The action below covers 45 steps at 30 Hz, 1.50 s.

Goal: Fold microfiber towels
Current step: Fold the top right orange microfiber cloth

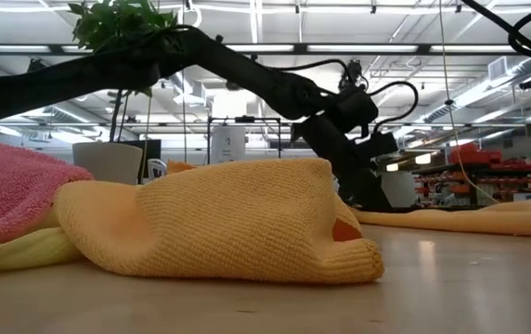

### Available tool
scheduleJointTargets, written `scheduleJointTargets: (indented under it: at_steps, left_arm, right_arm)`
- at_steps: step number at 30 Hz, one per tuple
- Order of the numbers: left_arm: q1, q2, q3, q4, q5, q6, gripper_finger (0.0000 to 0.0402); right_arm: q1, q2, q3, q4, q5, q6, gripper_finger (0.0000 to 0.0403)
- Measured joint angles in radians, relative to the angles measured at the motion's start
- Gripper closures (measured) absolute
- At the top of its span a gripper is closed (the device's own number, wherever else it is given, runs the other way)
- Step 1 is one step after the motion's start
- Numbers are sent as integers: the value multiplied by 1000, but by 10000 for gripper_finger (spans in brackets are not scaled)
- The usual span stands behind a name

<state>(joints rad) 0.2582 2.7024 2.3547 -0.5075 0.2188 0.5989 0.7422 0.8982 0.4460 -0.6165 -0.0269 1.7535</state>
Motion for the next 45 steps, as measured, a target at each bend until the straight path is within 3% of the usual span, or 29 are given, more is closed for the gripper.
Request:
scheduleJointTargets:
  at_steps: [6,15,19,22,25,32,38,45]
  left_arm:
    - [17,-77,-6,-189,-18,-44,396]
    - [-2,-276,-6,-603,100,-186,399]
    - [-65,-314,-105,-760,164,-200,399]
    - [-145,-346,-286,-690,171,-208,400]
    - [-208,-414,-521,-500,170,-260,400]
    - [-187,-664,-976,-69,158,-467,401]
    - [-147,-778,-1101,43,162,-561,370]
    - [-131,-810,-1101,-20,160,-424,276]
  right_arm:
    - [0,-1,0,-28,0,0,400]
    - [-14,3,0,-47,29,-14,400]
    - [-49,25,0,-38,97,-60,400]
    - [-81,55,0,19,105,-110,400]
    - [-86,93,0,98,105,-127,400]
    - [-79,113,5,160,87,-131,355]
    - [-85,36,16,151,50,-175,281]
    - [-63,41,16,144,81,-411,216]
